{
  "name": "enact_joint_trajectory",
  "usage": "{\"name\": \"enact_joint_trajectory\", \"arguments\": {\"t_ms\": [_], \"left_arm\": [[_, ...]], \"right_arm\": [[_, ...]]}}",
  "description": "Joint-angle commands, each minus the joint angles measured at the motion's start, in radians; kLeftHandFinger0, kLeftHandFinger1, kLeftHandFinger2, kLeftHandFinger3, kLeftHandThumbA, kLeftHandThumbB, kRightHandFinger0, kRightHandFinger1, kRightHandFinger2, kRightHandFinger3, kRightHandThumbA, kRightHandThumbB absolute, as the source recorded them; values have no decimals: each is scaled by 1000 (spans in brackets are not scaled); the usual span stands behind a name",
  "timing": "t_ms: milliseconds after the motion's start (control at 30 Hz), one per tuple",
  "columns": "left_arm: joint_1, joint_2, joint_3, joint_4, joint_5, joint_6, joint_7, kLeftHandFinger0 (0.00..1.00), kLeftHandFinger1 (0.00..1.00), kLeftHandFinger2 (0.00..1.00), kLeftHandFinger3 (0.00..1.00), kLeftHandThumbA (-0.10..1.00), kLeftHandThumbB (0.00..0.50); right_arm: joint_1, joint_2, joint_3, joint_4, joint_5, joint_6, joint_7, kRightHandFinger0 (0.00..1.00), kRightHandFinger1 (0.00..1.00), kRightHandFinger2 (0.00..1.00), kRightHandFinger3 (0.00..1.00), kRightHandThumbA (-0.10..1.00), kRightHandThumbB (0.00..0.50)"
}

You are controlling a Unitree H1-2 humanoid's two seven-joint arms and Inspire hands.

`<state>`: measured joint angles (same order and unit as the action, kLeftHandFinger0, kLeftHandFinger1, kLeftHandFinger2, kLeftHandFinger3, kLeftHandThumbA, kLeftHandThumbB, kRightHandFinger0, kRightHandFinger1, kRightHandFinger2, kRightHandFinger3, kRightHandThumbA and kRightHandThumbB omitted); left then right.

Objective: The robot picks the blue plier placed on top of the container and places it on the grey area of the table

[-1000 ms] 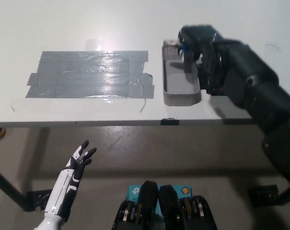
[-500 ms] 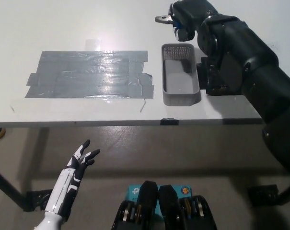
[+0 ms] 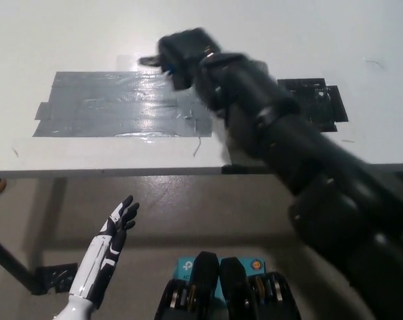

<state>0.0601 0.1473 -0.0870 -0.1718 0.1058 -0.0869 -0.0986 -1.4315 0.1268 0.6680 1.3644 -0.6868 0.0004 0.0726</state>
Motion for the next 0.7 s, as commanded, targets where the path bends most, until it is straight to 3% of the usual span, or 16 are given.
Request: {"name": "enact_joint_trajectory", "arguments": {"t_ms": [0,67,133,167,267,300,333,367,400,433,467,500,667], "left_arm": [[-6,3,-6,-38,1,-11,-10,1000,1000,1000,1000,1000,22],[-8,7,-12,-45,10,-13,-12,1000,1000,1000,1000,1000,18],[-8,7,-15,-47,15,-9,-11,1000,1000,1000,1000,1000,22],[-9,8,-16,-45,15,-11,-11,1000,1000,1000,1000,1000,26],[-14,6,-19,-45,12,-10,-11,1000,1000,1000,1000,1000,21],[-15,5,-19,-48,6,-5,-13,1000,1000,1000,1000,1000,16],[-15,4,-19,-50,1,-1,-14,1000,1000,1000,1000,1000,21],[-15,5,-20,-50,6,-1,-14,1000,1000,1000,1000,1000,21],[-16,5,-22,-47,8,-5,-13,1000,1000,1000,1000,1000,21],[-18,5,-22,-44,10,-10,-12,1000,1000,1000,1000,1000,20],[-18,6,-21,-43,9,-16,-11,1000,1000,1000,1000,1000,10],[-16,7,-20,-44,11,-18,-10,1000,1000,1000,1000,1000,3],[-20,2,-20,-50,-4,-2,-14,1000,1000,1000,1000,1000,0]], "right_arm": [[-69,31,4,11,-12,-31,-90,348,431,510,636,-100,276],[-59,52,11,24,-16,-43,-116,276,341,428,635,-100,283],[-55,61,16,33,-18,-47,-124,265,336,422,606,-100,288],[-47,71,24,39,-24,-43,-132,120,201,316,595,-100,295],[-30,81,24,49,-17,-46,-148,84,167,273,540,-100,306],[-21,81,21,51,-13,-47,-160,58,164,294,509,-100,289],[-16,81,17,53,-9,-44,-161,170,294,477,694,-63,280],[-7,83,4,57,6,-35,-141,355,544,798,993,179,297],[-4,82,3,59,7,-29,-131,706,958,1000,1000,459,381],[-1,82,4,62,7,-23,-119,882,1000,1000,1000,491,372],[5,81,-4,63,16,-21,-105,1000,1000,1000,1000,579,421],[21,74,-5,64,16,-20,-101,1000,1000,1000,1000,657,477],[38,34,13,61,-8,-10,-142,1000,1000,1000,1000,779,447]]}}
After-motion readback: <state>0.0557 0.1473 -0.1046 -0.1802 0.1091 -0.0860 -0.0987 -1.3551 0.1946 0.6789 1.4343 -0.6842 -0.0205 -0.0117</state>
